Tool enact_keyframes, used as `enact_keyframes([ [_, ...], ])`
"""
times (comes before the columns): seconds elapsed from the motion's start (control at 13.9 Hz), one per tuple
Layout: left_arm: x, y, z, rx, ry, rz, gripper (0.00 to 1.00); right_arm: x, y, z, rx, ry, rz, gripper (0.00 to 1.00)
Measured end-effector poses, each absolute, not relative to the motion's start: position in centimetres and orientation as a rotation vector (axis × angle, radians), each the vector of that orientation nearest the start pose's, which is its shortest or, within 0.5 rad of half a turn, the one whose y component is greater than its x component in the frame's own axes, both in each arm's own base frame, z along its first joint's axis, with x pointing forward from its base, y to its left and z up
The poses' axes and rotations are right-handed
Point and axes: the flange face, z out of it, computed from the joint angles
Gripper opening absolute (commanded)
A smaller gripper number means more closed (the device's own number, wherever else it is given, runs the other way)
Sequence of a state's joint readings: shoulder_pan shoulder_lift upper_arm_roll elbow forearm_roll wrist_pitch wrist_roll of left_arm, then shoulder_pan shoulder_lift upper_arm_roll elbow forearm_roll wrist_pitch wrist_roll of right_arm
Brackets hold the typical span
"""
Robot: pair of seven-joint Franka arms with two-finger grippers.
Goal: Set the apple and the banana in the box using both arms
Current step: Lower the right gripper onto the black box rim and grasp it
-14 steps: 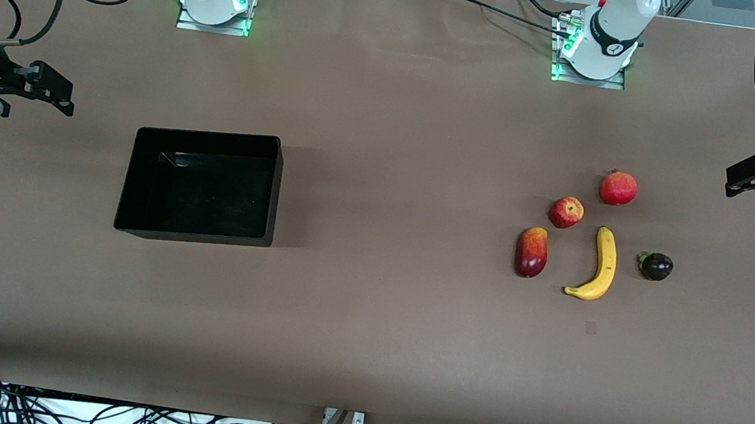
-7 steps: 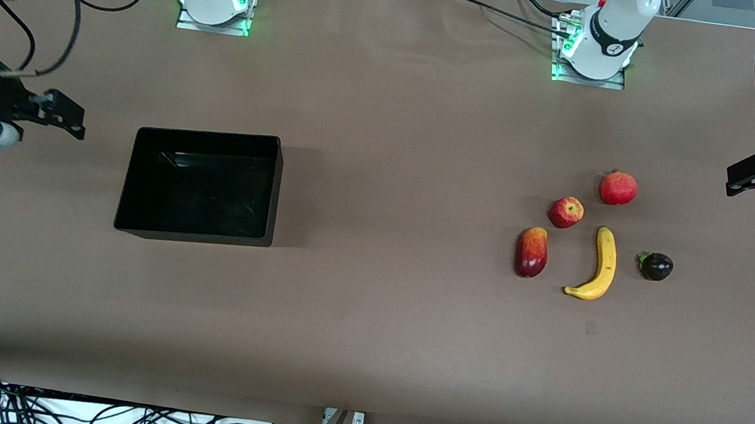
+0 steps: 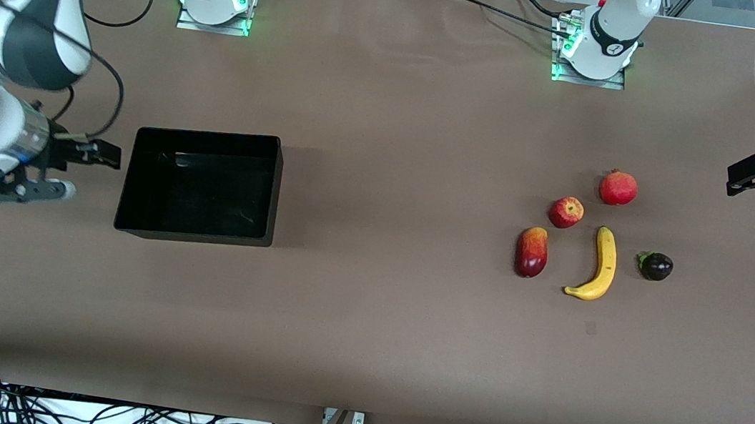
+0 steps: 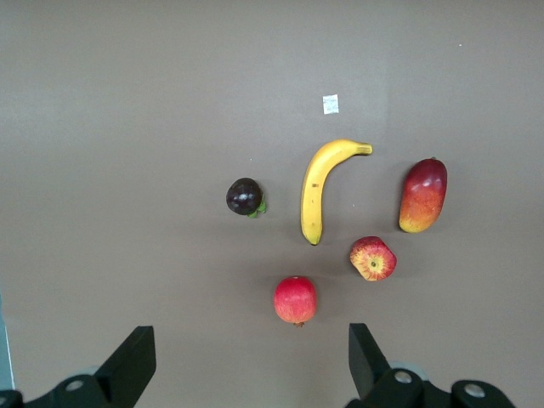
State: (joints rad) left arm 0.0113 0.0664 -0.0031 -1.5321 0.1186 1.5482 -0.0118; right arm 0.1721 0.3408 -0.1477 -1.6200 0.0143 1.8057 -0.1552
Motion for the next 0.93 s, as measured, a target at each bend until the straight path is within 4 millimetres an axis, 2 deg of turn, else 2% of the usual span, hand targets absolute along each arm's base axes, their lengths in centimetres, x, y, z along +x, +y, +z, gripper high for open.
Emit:
enact_keyframes([
  [0.14, 57.2, 1.8, 60.4, -3.022, -0.03, 0.075, 1.0, 64.2, 2.7, 37.5, -3.153, -0.285, 0.212, 1.0],
  [0.36, 57.2, 1.8, 60.5, -3.022, -0.031, 0.073, 1.0, 63.3, 2.4, 31.2, -3.162, -0.283, 0.196, 1.0],
  [0.5, 57.2, 1.9, 60.6, -3.022, -0.033, 0.071, 1.0, 62.8, 2.0, 28.4, -3.166, -0.271, 0.22, 0.98],
  [0.57, 57.2, 1.8, 60.6, -3.022, -0.032, 0.07, 1.0, 62.8, 1.8, 27.5, -3.167, -0.264, 0.231, 0.94],
  [0.72, 57.2, 1.8, 60.6, -3.022, -0.031, 0.07, 1.0, 62.4, 1.2, 26.1, -3.168, -0.251, 0.26, 0.84],
  [0.93, 57.2, 1.7, 60.6, -3.022, -0.029, 0.07, 1.0, 61.8, 1.0, 25.4, -3.165, -0.242, 0.288, 0.42],
])
